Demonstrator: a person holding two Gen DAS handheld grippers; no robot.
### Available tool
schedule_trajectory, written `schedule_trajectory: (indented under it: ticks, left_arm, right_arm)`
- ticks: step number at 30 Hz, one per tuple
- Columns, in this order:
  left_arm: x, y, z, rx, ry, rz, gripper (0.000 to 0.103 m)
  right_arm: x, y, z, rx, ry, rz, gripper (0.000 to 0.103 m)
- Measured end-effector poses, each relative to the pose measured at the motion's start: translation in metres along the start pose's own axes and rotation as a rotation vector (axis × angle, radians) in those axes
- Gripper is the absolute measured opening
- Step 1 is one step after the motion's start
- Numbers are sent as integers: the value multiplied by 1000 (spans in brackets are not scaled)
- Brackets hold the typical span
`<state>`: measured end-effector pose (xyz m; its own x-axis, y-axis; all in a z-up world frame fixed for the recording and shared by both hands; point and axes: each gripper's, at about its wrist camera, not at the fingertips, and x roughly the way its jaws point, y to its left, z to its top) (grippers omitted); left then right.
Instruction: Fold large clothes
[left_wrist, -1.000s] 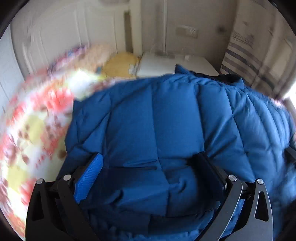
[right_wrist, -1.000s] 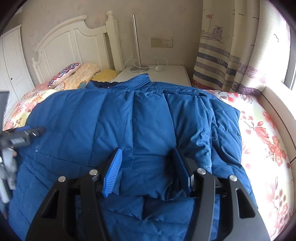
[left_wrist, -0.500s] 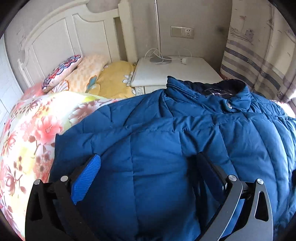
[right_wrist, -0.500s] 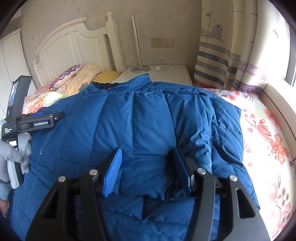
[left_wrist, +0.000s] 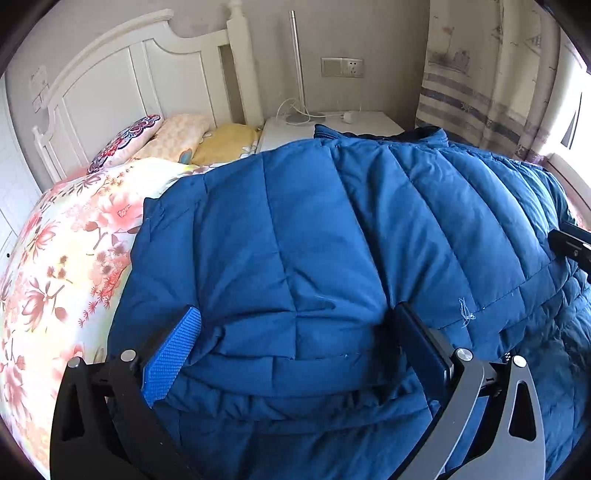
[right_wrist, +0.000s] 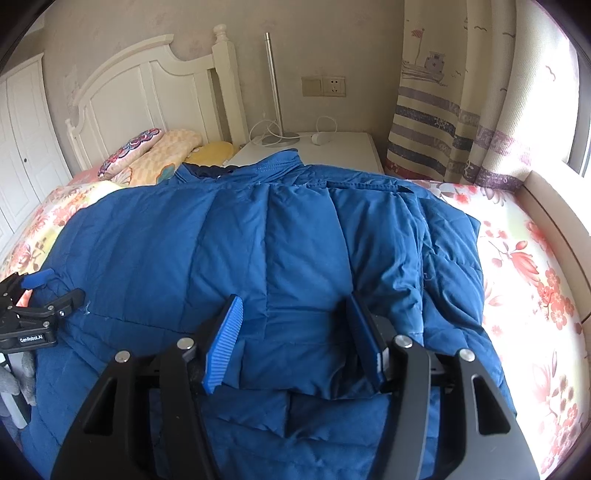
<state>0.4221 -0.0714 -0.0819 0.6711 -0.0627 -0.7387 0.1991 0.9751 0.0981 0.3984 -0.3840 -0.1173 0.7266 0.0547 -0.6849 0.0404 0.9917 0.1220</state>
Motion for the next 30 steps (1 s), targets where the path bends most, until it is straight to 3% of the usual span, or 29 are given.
schedule_trajectory:
  ticks: [13,19,23,25,30]
  left_arm:
    - [2,5,-3,-16,-6,-26,99]
    - [2,6,-3,-18,-5,-27,99]
    - [2,7,-3,-18,-6,-29,99]
    - [2,7,-3,-20,-8,-32,99]
    - [2,8,-4,-24,-7,-37,99]
  right_arm:
    - [-2,13,7,-41,28,-54,65]
    - [-19,38,54,-22,-118,-71,71]
    - [24,48,69,-75,-31,-149,74]
    - [58,41,58,-68,48,-166,82]
    - [58,40,47,-64,21,-137,82]
